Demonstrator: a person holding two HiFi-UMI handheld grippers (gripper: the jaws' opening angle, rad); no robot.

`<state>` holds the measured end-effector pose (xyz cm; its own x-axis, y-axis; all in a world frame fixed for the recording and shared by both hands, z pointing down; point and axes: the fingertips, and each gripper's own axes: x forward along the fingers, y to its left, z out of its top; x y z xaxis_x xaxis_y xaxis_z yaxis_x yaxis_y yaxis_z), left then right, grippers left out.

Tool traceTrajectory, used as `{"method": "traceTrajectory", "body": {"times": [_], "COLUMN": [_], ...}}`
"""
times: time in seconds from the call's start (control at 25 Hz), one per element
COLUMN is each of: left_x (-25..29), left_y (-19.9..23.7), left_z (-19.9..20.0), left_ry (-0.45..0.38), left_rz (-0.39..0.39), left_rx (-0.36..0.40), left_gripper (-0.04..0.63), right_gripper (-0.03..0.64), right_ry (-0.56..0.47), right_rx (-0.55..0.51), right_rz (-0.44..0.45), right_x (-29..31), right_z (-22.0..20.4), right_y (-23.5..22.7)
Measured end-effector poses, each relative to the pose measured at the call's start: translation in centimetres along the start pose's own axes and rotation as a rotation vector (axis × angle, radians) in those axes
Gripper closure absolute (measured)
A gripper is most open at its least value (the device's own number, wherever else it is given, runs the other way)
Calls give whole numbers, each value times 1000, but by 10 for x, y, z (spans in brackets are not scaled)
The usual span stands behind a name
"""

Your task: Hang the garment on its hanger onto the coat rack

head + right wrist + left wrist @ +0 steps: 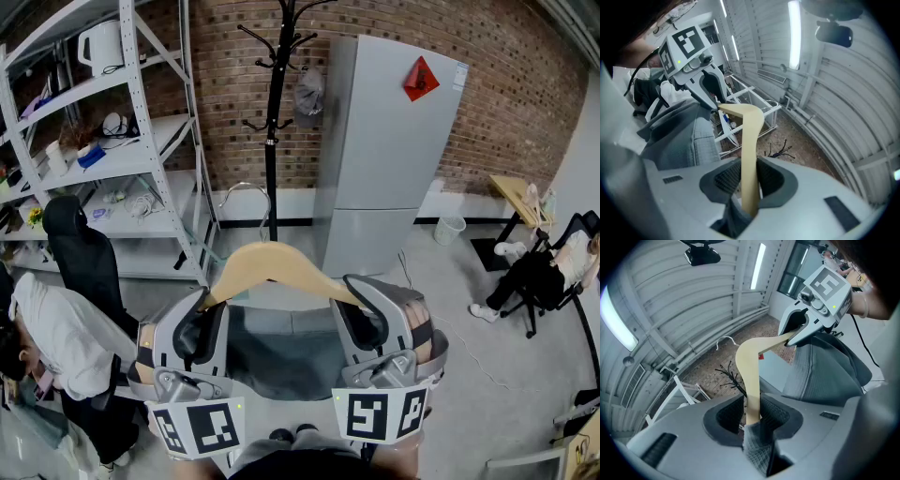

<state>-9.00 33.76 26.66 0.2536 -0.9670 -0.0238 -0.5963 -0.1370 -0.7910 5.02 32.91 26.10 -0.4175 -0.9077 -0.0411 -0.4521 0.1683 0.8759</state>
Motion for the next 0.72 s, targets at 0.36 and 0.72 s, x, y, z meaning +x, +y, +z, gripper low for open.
{"method": "traceTrajectory", "body": {"times": [0.36, 0.72], "left_x": [7, 38], "left_y": [-9, -32], "left_z": [3, 2], "left_ry": [3, 134], "left_rz": [-18, -60], "left_rx": [-22, 60], "left_gripper": [463, 451], "right_gripper": [515, 515], "right_ry": [-25, -126], "right_rx": [-17, -45], "right_rz": [14, 49], "right_x": [-3, -3], "right_z": [-10, -19], "right_y": [-3, -7]}}
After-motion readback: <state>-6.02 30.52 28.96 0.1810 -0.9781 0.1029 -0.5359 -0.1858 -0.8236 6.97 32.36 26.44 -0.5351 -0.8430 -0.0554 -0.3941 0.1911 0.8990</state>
